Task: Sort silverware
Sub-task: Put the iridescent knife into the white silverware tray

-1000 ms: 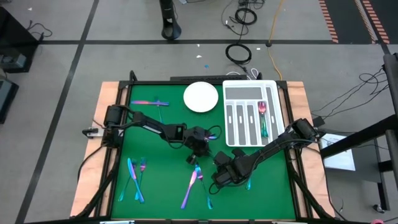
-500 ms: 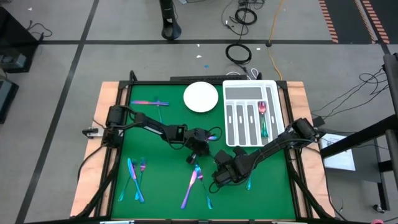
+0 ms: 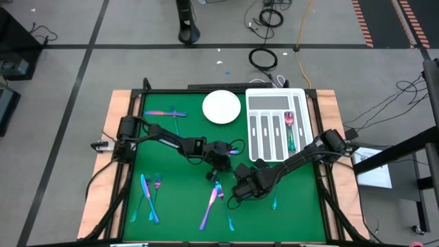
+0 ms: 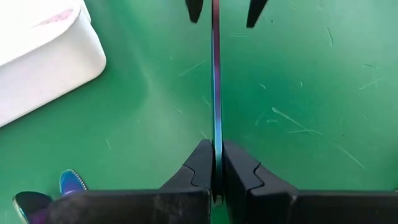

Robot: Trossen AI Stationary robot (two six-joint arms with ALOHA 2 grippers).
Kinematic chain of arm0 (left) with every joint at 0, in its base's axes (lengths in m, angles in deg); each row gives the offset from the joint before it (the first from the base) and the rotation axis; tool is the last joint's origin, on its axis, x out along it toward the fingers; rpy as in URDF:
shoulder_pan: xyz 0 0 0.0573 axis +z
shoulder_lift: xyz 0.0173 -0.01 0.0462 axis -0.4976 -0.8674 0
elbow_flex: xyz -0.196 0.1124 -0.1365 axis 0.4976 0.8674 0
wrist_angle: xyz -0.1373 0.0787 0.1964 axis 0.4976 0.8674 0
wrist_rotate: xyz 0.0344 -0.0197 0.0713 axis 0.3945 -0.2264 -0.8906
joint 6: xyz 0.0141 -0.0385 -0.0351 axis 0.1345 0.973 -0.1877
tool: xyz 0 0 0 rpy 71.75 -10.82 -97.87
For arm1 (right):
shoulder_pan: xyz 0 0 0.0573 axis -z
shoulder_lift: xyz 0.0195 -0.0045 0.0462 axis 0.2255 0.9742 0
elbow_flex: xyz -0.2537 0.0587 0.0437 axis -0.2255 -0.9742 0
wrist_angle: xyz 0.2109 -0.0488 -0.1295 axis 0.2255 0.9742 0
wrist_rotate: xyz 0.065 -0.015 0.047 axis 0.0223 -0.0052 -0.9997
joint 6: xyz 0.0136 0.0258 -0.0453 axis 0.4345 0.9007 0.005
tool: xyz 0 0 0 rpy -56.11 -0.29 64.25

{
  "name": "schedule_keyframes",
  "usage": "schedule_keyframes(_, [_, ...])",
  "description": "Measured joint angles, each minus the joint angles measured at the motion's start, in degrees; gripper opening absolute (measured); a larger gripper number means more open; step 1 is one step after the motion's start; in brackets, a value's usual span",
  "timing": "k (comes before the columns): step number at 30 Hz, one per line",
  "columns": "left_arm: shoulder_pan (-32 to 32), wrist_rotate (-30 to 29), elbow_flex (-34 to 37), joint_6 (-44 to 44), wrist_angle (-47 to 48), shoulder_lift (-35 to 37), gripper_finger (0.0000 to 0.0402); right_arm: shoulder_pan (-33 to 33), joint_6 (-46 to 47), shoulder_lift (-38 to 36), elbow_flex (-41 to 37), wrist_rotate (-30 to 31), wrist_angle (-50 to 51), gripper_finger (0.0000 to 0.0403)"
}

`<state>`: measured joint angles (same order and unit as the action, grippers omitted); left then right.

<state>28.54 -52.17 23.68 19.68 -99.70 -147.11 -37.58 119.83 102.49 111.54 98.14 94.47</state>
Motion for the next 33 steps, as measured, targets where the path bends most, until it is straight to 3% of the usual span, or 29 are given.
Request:
schedule_keyframes(3, [0.4,1.1,0.0,0.0,0.0,0.0,0.0012,0.1,-1.8,0.2,0.0,1.9,-0.1,0.0145])
schedule_keyframes(12, [1.7,1.0,0.2,1.4,1.7,2.1,0.0012,-6.4,4.5,-8.4,1.8,26.6,8.2,0.0142])
schedule_keyframes(21, [5.7,4.5,0.2,10.3,-4.2,12.6,0.0012,-18.8,2.1,-11.7,1.8,43.8,-3.9,0.0142])
schedule_keyframes(25, [9.2,4.8,0.2,19.1,-11.2,15.2,0.0012,-22.0,-0.9,-10.6,1.8,45.2,-7.5,0.0141])
schedule_keyframes(28, [11.3,7.3,2.0,27.5,-20.1,15.4,0.0012,-22.1,3.0,-9.6,1.7,47.4,-4.0,0.0141])
schedule_keyframes(31, [11.8,14.9,4.9,34.9,-32.9,15.5,0.0012,-21.9,13.5,-8.5,1.5,55.3,6.1,0.0141])
schedule_keyframes(33, [11.0,17.2,8.0,38.9,-41.8,15.5,0.0012,-22.6,25.7,-8.4,0.3,61.2,16.6,0.0141])
